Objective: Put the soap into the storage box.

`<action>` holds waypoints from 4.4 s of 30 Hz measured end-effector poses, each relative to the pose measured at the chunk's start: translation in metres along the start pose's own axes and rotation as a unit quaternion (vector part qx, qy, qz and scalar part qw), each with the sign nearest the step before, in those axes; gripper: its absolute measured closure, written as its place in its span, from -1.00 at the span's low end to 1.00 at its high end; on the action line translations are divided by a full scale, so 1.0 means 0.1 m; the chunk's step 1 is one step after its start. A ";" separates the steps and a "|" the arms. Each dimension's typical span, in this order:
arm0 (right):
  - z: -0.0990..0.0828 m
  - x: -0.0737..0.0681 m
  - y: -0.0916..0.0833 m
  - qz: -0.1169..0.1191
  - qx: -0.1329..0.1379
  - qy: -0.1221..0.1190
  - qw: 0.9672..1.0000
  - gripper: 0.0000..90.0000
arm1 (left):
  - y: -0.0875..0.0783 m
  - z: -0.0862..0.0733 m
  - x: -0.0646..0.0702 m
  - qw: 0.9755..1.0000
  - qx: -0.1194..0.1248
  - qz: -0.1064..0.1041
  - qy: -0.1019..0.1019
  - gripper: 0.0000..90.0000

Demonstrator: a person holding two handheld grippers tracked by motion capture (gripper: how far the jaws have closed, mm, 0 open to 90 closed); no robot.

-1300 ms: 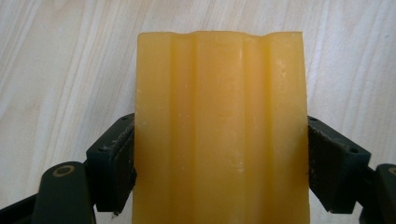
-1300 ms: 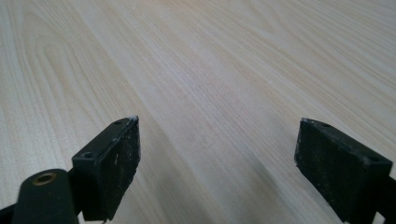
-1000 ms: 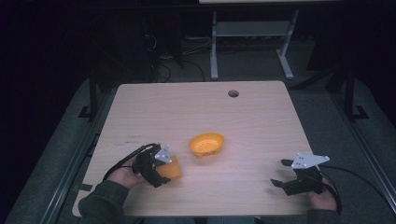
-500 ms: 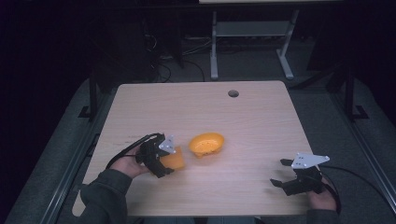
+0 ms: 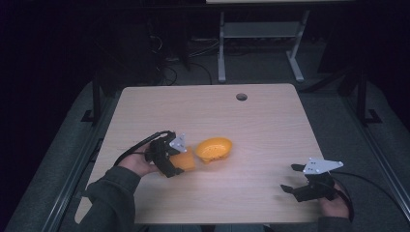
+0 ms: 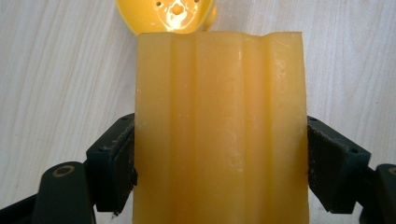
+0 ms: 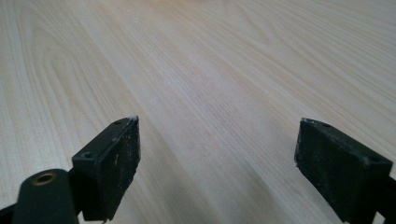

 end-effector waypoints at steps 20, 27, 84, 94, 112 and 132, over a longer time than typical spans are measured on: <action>0.01 -0.01 -0.01 0.000 0.000 -0.004 1.000 -0.70 | -0.08 0.36 -0.15 1.000 0.010 -0.002 0.028 -0.54; 0.02 -0.01 -0.01 0.000 0.003 -0.004 1.000 -0.70 | -0.06 0.50 -0.20 0.999 0.013 -0.004 0.033 -0.54; 0.04 -0.01 -0.03 0.007 0.020 -0.001 1.000 -0.70 | 0.55 1.14 -0.48 0.997 -0.031 -0.058 0.050 -0.54; 0.04 -0.02 -0.03 0.008 0.020 -0.002 1.000 -0.70 | 0.57 1.11 -0.55 0.996 -0.021 -0.078 0.042 -0.54; 0.04 -0.01 -0.04 0.008 0.021 -0.002 1.000 -0.70 | 0.60 1.08 -0.60 0.995 -0.017 -0.087 0.039 -0.59; 0.03 -0.02 -0.03 0.008 0.016 0.000 1.000 -0.70 | 0.40 1.08 -0.55 0.997 -0.007 -0.065 0.043 -0.62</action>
Point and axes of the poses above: each handheld gripper's, and its own axes: y roughly forward along the jaws, z roughly out of its top, x roughly to its right, the point moved 5 cm from there along y, roughly forward along the jaws, and after that the axes turned 8 degrees about -z, right-handed, at the moved point
